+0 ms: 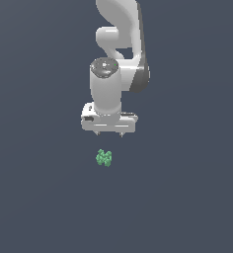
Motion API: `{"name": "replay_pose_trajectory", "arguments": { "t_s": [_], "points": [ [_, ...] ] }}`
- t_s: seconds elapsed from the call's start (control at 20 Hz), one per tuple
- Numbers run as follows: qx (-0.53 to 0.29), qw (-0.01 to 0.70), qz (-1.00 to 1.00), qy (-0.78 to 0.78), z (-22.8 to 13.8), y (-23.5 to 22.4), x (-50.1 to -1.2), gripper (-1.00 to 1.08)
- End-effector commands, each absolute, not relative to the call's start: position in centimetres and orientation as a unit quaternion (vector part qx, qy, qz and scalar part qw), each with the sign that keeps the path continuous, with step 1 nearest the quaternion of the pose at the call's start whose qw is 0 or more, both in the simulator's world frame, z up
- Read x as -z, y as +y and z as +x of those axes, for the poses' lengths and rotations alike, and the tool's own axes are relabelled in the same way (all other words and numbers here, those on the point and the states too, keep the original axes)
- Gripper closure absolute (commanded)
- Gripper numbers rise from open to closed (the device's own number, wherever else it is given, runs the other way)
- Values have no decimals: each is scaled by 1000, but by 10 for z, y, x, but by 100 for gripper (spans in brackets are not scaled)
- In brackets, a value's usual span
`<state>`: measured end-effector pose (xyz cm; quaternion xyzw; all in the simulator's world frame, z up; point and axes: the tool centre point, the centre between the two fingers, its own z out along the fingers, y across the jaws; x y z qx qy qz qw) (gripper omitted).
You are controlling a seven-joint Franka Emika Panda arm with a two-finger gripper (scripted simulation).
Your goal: Pick up the object and move it to a goal position.
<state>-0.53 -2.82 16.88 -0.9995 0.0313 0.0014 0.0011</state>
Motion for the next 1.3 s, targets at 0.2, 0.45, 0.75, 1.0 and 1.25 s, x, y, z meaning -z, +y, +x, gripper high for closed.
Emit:
{"name": "replay_pose_trajectory", "arguments": {
  "t_s": [0.2,0.45,0.75,1.0,1.25],
  "points": [
    [1,-2,-1000,30,-5,-32,-175,-92],
    [7,-8,-999,31,-4,-39,-188,-92],
    [7,-8,-1000,26,-3,-39,-187,-92],
    [6,-9,-1000,4,-2,-40,-185,-92],
    [5,-10,-999,-34,1,-41,-180,-92]
  ]
}}
